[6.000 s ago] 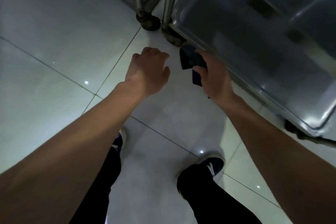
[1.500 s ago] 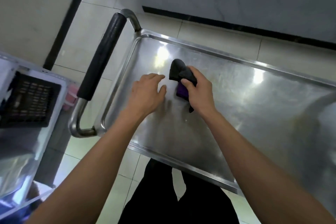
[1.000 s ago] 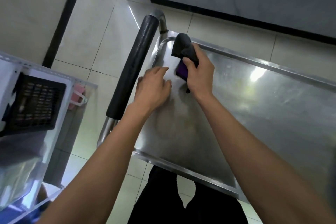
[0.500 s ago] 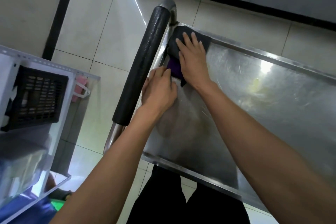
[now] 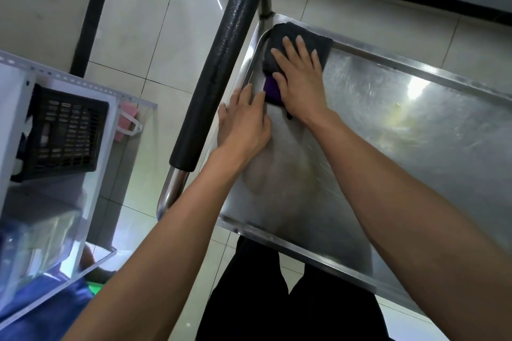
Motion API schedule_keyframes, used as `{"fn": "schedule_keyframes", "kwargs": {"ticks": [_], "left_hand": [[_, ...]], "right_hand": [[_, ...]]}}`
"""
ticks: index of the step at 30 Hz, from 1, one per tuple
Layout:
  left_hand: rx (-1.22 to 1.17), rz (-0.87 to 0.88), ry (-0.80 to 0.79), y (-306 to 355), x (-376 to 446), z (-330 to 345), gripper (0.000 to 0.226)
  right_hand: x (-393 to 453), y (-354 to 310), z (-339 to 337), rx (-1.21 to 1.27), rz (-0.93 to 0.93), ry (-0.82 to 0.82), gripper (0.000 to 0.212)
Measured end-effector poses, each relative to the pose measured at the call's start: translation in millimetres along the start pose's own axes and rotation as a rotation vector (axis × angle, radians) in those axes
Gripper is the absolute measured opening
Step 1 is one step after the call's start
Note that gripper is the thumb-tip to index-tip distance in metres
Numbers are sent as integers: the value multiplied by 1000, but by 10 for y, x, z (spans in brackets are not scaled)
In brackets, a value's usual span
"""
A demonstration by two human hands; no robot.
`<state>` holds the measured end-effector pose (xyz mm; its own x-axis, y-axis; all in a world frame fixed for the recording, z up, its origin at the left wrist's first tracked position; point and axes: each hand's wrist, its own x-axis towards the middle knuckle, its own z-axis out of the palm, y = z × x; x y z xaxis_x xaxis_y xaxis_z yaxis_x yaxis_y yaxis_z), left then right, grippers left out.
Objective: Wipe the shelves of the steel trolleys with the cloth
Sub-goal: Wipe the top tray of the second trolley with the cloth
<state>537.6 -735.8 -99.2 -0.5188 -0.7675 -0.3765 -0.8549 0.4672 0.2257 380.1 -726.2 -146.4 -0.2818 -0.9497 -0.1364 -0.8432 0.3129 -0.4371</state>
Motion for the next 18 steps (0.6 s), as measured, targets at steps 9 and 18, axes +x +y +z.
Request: {"fn": "schedule_keyframes", "kwargs": {"ticks": [9,18], "left_hand": [[97,114,18,337,-57,116,41],[116,244,8,1127,-128,358,45]], "right_hand": [[-414,439,-105,4,81,27,50],[-1105,1174,-356,11,218,61,51]]}}
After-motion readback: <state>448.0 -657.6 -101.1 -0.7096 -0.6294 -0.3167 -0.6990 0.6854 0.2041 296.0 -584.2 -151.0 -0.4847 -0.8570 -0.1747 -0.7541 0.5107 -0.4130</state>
